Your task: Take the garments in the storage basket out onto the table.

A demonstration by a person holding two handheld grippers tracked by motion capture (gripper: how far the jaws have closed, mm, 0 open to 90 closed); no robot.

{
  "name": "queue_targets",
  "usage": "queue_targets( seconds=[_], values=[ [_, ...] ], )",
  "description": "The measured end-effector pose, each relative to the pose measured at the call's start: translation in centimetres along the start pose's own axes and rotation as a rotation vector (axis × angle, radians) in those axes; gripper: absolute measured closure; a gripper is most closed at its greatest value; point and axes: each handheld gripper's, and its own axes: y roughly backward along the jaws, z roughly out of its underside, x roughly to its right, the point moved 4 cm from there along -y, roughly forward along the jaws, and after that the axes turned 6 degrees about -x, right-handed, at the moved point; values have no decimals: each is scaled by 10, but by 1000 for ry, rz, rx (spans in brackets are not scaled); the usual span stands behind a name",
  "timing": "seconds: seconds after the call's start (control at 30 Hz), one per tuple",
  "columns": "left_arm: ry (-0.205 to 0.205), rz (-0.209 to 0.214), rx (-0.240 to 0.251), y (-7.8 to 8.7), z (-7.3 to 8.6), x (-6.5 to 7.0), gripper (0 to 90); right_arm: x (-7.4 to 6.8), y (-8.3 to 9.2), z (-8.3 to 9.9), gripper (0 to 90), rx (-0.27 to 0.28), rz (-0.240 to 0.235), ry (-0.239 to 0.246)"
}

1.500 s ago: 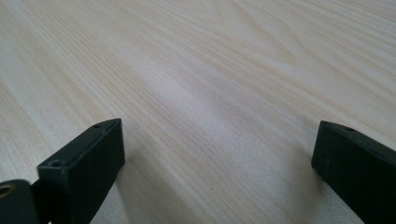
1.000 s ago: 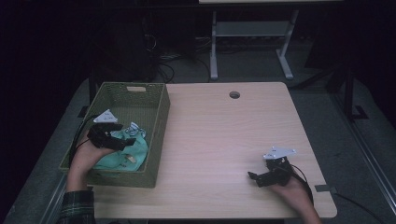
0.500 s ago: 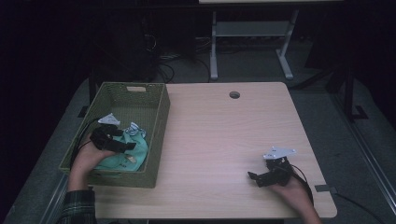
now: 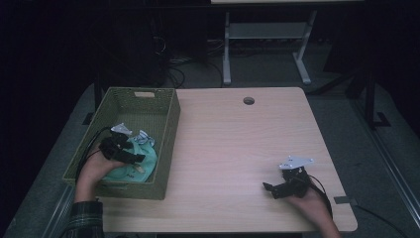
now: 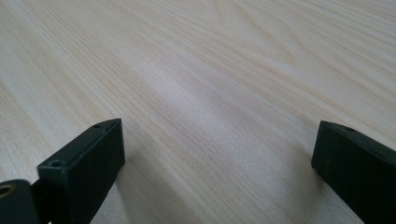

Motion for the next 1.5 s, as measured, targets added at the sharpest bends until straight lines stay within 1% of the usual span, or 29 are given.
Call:
queue_targets(
  seconds=[0.03,0.07,0.13,0.17,0.23,0.27,0.3,0.33,0.4,0.43,0.5,0.53,0.57,0.63,0.67,0.77,0.83,0.93,1.0,1.03,1.1,1.13,1.17,1.2,1.27,1.33,1.37,1.43,1.5],
  values=[
    [2,4,-3,-1,0,0,214,0,0,0,24,0,0,0],
    [-9,4,-22,0,1,0,232,0,0,0,24,0,0,0],
    [8,14,-27,-2,1,0,238,0,0,0,24,0,0,0],
    [14,15,-43,-2,1,-1,250,0,0,0,24,0,0,0],
    [23,26,-52,-3,2,-2,320,0,0,0,24,0,0,0],
    [35,41,-57,-3,2,-1,354,0,0,0,24,0,0,0],
    [35,41,-57,-3,2,-1,393,0,0,0,24,0,0,0],
    [40,58,-66,-2,2,-1,431,0,0,0,24,0,0,-2],
    [37,61,-71,-2,2,-1,453,0,0,0,24,0,-1,-2],
    [39,62,-75,-2,2,-1,487,0,0,0,24,0,0,-3],
    [43,68,-81,-2,2,0,561,0,0,0,24,0,1,0],
    [53,77,-90,-2,3,0,626,0,0,0,24,-1,0,-3],
    [53,77,-90,-2,3,0,667,0,0,0,24,-1,0,-3],
    [66,94,-89,-2,3,2,734,0,0,0,24,0,0,-1],
    [67,100,-92,-2,2,2,734,0,0,0,24,0,0,-1],
    [92,105,-92,0,2,0,810,0,0,0,24,0,0,-1],
    [102,111,-85,1,2,0,833,0,0,0,24,1,0,-1],
    [103,118,-69,3,1,0,839,0,0,0,24,1,0,-1],
    [93,110,-41,7,0,0,839,0,0,0,24,0,1,0],
    [93,110,-41,7,0,0,839,0,0,0,24,0,1,0],
    [91,119,0,12,-1,-1,839,0,0,0,24,0,-1,-2],
    [98,134,40,16,-2,-1,839,0,0,0,24,0,0,-2],
    [98,134,40,16,-2,-1,839,0,0,0,24,0,0,-3],
    [100,146,61,18,-2,-1,838,0,0,0,24,-1,0,-2],
    [97,149,70,19,-2,-1,838,0,0,0,24,-1,-1,-3],
    [96,156,105,23,-4,-1,839,0,0,0,24,0,0,-2],
    [96,156,105,23,-4,-1,839,0,0,0,24,0,0,-2],
    [95,156,149,28,-5,-1,839,0,0,0,23,0,0,0],
    [96,155,176,31,-5,-1,839,0,0,0,24,0,1,-1]
  ],
)
